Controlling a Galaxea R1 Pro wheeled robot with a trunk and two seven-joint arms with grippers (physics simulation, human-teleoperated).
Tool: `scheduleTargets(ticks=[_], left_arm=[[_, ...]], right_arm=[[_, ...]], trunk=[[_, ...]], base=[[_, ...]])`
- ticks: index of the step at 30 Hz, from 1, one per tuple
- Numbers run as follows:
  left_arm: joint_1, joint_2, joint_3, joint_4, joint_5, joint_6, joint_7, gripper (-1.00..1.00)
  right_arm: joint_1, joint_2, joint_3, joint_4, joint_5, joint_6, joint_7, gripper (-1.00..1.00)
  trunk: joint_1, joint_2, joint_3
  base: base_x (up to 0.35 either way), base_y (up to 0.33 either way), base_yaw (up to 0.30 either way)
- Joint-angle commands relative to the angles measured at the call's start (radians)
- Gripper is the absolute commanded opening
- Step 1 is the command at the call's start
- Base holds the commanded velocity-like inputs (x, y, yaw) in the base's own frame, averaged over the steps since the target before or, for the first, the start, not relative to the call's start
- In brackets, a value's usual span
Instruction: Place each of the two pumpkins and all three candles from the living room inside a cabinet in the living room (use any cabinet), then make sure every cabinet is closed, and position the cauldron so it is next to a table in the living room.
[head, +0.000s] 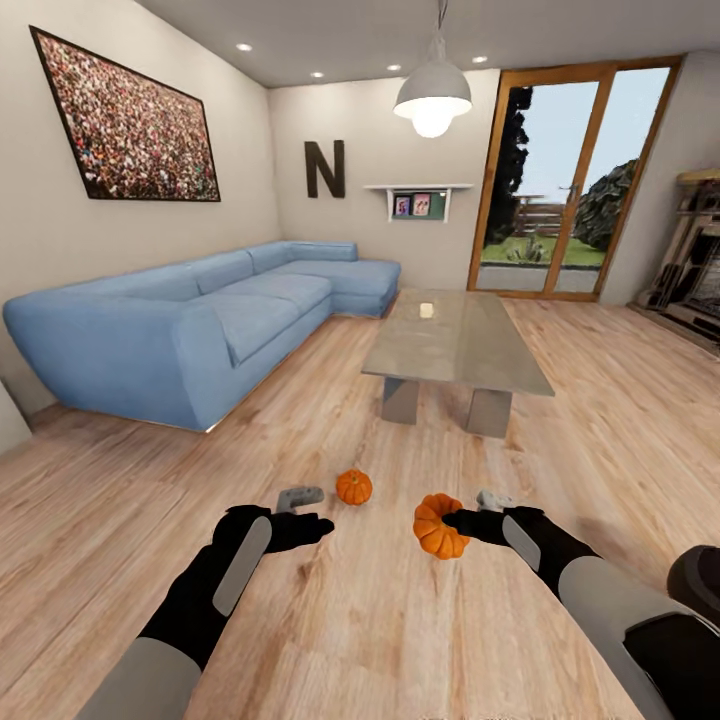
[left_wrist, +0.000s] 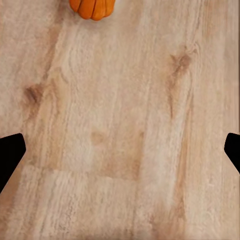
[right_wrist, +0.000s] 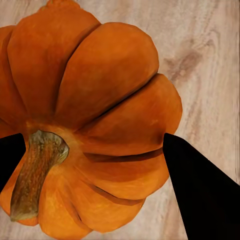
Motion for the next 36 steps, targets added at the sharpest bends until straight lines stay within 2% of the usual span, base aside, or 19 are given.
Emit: scheduleTargets(ticks=[1,12,36], left_arm=[[-0.001,0.0,-0.001,-0.001,0.011,0.003,0.011,1.0],[0.0,0.0,0.0,-0.001,0.011,0.003,0.02,1.0],[0.0,0.0,0.0,0.0,0.009,0.001,0.024,1.0]], right_arm=[[-0.001,-0.001,0.003,-0.001,-0.001,0.004,-0.001,-1.0],[-0.001,-0.002,0.002,-0.001,-0.001,0.004,-0.001,-1.0],[-0.001,-0.013,0.002,-0.001,-0.003,0.004,0.001,-1.0]], trunk=[[0.0,0.0,-0.001],[0.0,0.0,-0.001],[0.0,0.0,-0.001]], base=[[0.002,0.003,-0.248],[0.044,0.028,-0.288],[0.229,0.255,-0.296]])
